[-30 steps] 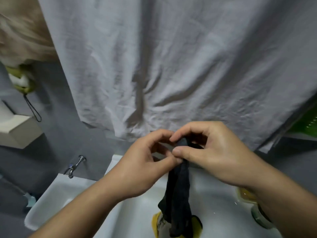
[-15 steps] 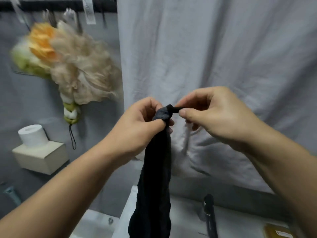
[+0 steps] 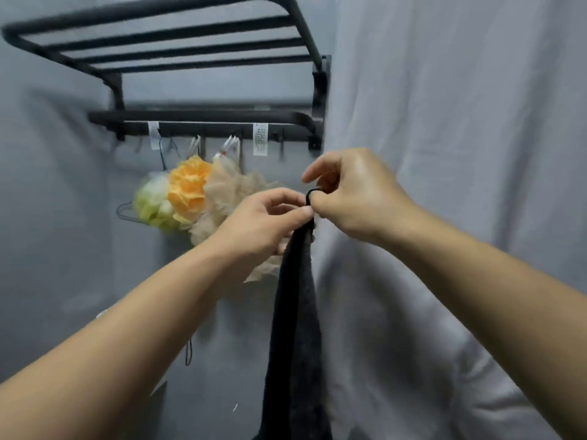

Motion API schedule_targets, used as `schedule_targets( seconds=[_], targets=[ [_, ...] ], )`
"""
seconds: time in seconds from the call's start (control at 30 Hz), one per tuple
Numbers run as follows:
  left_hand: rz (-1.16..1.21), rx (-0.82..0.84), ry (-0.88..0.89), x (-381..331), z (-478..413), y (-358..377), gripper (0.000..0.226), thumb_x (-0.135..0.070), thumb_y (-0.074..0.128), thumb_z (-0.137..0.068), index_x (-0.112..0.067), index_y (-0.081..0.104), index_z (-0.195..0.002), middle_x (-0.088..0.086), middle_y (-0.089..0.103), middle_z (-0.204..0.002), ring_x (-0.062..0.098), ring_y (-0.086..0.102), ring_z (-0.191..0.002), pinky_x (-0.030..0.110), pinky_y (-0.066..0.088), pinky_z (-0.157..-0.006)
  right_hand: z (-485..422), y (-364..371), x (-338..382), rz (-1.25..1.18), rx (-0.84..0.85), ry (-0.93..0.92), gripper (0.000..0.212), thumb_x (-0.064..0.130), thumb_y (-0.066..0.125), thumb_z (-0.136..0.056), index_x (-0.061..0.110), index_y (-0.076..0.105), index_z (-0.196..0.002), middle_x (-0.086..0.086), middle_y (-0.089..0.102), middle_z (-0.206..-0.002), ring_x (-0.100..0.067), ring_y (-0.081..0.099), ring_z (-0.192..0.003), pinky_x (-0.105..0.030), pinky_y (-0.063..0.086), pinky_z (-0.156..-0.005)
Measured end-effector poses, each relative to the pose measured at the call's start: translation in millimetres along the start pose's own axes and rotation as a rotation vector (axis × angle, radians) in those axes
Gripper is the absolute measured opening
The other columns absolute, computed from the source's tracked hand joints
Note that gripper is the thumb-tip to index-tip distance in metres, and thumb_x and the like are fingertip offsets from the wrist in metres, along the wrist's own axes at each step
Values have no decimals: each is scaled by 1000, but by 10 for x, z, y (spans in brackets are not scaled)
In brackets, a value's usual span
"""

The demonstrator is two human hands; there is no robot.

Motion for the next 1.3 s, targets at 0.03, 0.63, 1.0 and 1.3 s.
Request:
schedule_targets(
  seconds=[0.03,0.63,1.0,1.3],
  targets=[
    [0,-20,17,-22,-95,-85,6,-6,62,-98,-9,67,-99,8,66,-84,7,64,-60,19,50,-52,-121,28,24,-1,-27,5,21,11,68,-76,30,67,-86,13,60,-69,-6,61,-68,-22,47,-67],
    [-81,-252,11,187,-1465,-924,10,-14,69,-93,-18,71,-84,1,67,-77,12,59,-63,20,44,-45,-1331,958,-641,-544,-402,436,13,7,62,-89,15,73,-90,-11,76,-99,-28,73,-93,-47,60,-89],
    [45,-363,36,126,-1988,-996,26,-4,56,-97,-17,61,-75,10,65,-78,26,60,-67,38,58,-64,-1691,1051,-794,-843,-429,415,21,-4,59,-93,7,70,-79,-4,58,-58,-10,50,-44,-19,43,-41],
    [178,-450,73,206,-2074,-1015,25,-2,56,-95,-18,58,-76,1,58,-63,12,49,-47,14,36,-37,-1891,1147,-899,-778,-631,393,17,10,68,-85,18,71,-70,-9,76,-77,-23,70,-71,-38,61,-73]
  ],
)
Point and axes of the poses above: each hand's wrist, its own z-axis away from the middle knuckle, its own y-axis out of the palm, x = y × z, the point moved 7 cm from there along -z, towards the middle knuckle
